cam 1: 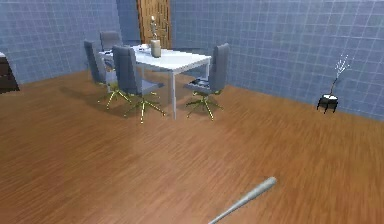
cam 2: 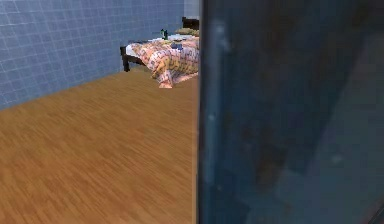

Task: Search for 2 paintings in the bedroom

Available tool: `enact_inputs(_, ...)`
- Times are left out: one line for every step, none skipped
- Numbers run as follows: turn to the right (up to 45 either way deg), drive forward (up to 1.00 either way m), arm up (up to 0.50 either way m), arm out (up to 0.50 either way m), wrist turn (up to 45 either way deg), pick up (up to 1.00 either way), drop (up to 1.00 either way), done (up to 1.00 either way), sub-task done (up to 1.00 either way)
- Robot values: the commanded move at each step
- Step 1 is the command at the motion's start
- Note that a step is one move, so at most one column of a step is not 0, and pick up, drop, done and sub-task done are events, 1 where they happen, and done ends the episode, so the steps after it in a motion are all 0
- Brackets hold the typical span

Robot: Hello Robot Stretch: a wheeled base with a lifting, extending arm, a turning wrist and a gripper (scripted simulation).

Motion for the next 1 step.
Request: enact_inputs(-45.0,0.00,0.00,0.00,0.0,0.00,0.00,0.00,0.00)
